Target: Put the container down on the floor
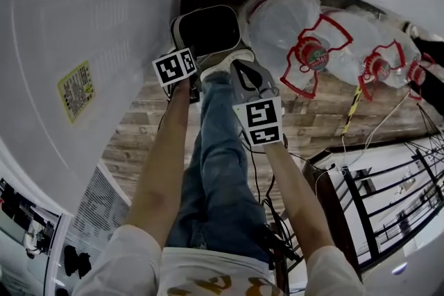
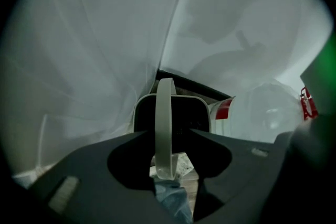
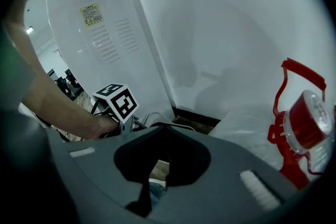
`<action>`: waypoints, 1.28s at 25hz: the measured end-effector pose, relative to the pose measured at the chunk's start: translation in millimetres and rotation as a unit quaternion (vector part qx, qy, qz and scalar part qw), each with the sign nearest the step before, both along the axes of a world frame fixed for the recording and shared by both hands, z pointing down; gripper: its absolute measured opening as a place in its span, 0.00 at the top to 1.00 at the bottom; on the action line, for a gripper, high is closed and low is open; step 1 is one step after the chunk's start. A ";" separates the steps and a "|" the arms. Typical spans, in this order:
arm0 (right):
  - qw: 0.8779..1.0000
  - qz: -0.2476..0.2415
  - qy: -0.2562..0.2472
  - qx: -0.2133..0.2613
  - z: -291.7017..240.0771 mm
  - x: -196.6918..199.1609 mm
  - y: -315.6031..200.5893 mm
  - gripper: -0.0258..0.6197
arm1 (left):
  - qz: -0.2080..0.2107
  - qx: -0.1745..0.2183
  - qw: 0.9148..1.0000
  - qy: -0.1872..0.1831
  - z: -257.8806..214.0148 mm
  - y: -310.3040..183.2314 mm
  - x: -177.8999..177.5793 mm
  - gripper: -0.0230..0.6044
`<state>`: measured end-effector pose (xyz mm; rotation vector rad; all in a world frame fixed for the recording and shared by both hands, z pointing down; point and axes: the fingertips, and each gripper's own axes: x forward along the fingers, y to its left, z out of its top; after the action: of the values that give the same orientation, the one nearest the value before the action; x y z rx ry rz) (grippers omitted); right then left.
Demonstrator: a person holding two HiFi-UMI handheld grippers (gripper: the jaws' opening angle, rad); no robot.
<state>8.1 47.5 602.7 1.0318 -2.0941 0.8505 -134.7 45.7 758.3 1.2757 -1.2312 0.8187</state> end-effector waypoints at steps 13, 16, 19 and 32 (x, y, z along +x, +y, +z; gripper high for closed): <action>1.000 -0.013 0.010 0.012 -10.4 1.9 6.7 0.92 | -0.052 0.028 0.998 -0.036 -23.4 -10.3 -23.1 0.70; 1.000 -0.012 0.013 0.013 -13.8 8.5 8.3 0.92 | -0.054 0.041 0.997 -0.034 -31.6 -17.0 -22.9 0.70; 1.000 -0.006 0.016 0.016 -16.9 15.3 7.0 0.91 | -0.050 0.052 0.997 -0.035 -38.7 -23.2 -22.0 0.72; 0.997 0.028 0.001 0.075 -65.1 23.5 -4.5 0.91 | 0.017 0.097 0.994 -0.038 -86.1 -36.3 -7.5 0.96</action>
<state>31.6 43.0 537.5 1.1729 -2.1626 0.7266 -142.2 9.4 672.3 1.4359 -1.3790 0.7931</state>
